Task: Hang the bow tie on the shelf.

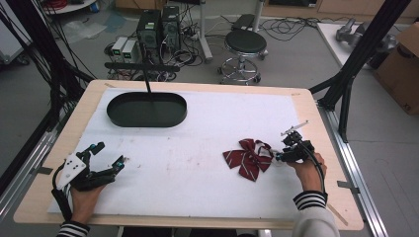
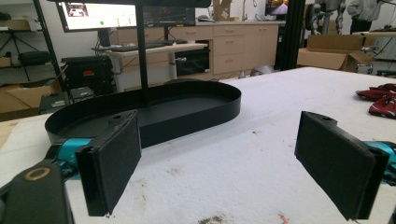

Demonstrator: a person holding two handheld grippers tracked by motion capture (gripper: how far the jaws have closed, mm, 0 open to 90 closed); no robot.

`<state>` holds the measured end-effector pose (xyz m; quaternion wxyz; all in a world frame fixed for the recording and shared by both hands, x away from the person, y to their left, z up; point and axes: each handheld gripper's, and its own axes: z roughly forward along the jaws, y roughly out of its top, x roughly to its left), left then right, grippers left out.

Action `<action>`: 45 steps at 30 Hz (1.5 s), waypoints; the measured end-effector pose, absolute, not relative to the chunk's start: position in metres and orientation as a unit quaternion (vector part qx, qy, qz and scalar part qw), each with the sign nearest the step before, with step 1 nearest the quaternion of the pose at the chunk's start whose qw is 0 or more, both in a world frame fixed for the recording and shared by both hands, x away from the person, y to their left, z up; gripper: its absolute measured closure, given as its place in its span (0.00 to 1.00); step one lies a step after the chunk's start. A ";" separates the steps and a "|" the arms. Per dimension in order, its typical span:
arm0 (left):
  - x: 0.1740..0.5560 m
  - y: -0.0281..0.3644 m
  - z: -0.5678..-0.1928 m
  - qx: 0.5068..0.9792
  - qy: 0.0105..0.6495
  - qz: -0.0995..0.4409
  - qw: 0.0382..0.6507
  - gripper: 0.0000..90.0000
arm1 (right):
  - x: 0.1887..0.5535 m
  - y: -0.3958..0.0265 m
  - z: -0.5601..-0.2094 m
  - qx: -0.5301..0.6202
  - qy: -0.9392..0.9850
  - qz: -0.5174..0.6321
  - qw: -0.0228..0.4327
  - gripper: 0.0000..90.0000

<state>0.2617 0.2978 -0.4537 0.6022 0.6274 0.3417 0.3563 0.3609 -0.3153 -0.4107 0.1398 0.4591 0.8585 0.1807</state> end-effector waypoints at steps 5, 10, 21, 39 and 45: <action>0.262 0.298 -0.454 0.627 0.342 0.356 0.602 0.17 | 0.363 -0.315 -0.413 0.459 0.861 0.178 0.131 0.77; 0.262 0.298 -0.454 0.628 0.342 0.357 0.602 0.17 | 0.364 -0.314 -0.415 0.465 0.862 0.167 0.116 0.81; 0.262 0.298 -0.454 0.627 0.342 0.357 0.602 0.17 | 0.365 -0.312 -0.414 0.466 0.862 0.166 0.108 0.97; 0.262 0.298 -0.454 0.627 0.342 0.357 0.602 0.17 | 0.356 -0.309 -0.388 0.448 0.825 0.298 0.172 0.97; 0.262 0.298 -0.454 0.627 0.342 0.357 0.602 0.17 | 0.350 -0.306 -0.376 0.431 0.798 0.367 0.206 0.97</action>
